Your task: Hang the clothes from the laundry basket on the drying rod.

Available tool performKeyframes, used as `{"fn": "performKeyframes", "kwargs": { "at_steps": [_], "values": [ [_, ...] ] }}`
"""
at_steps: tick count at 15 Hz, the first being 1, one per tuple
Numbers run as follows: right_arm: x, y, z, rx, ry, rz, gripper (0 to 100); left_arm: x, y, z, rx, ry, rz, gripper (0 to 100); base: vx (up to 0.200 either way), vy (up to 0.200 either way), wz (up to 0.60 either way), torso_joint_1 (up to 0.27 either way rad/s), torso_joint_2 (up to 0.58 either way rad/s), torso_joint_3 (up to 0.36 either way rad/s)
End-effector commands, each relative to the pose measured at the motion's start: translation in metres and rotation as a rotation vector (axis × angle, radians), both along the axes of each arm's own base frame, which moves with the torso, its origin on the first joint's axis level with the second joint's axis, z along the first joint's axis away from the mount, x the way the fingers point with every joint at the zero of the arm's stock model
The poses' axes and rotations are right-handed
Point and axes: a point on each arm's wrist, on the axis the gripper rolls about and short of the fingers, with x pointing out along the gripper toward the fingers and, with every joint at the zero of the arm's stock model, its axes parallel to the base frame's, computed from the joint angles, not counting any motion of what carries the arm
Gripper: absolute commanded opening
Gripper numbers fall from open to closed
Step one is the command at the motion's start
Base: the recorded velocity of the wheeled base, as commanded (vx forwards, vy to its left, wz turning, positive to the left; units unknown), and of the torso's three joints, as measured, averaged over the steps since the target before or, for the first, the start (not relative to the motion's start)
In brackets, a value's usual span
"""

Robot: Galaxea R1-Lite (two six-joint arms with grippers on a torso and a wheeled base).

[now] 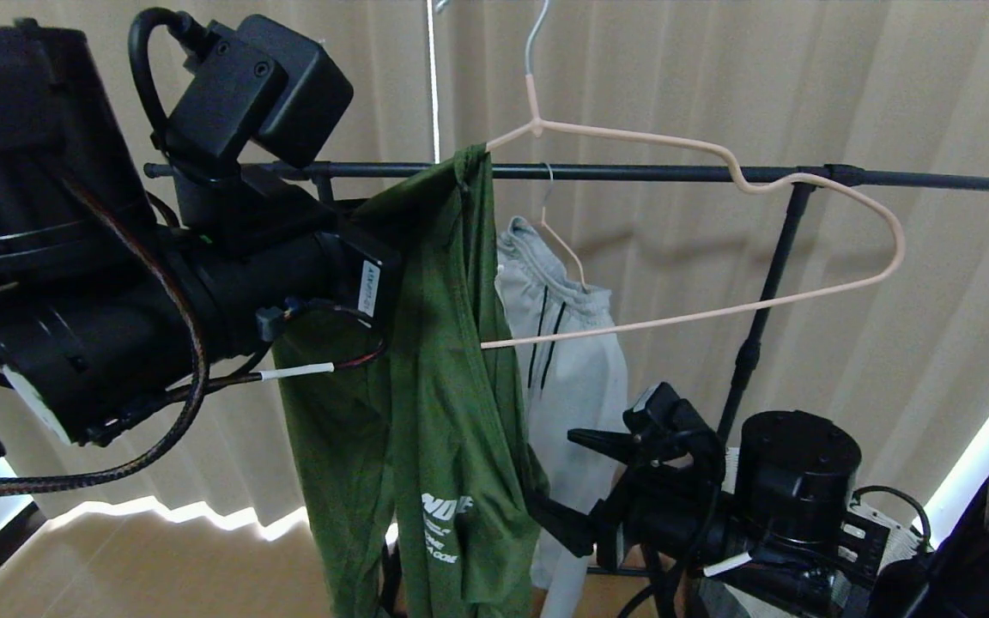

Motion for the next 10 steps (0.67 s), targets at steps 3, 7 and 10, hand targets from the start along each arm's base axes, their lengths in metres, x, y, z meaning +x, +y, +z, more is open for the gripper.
{"fn": "performKeyframes", "kwargs": {
  "at_steps": [3, 7, 10],
  "values": [
    [-0.003, -0.005, -0.001, -0.015, 0.0, -0.032, 0, 0.002, 0.004, -0.005, 0.025, 0.004, 0.022, 0, 0.0, 0.0, 0.0, 0.0, 0.0, 0.0],
    [0.004, -0.028, 0.017, -0.001, -0.065, -0.117, 0, 0.01, 0.031, -0.016, 0.098, -0.023, 0.121, 0, 0.0, 0.0, 0.0, 0.0, 0.0, 0.0],
    [0.018, -0.055, 0.029, -0.008, -0.128, -0.221, 0, 0.004, 0.048, -0.029, 0.167, -0.029, 0.164, 0, 0.0, 0.0, 0.0, 0.0, 0.0, 0.0]
  ]
}}
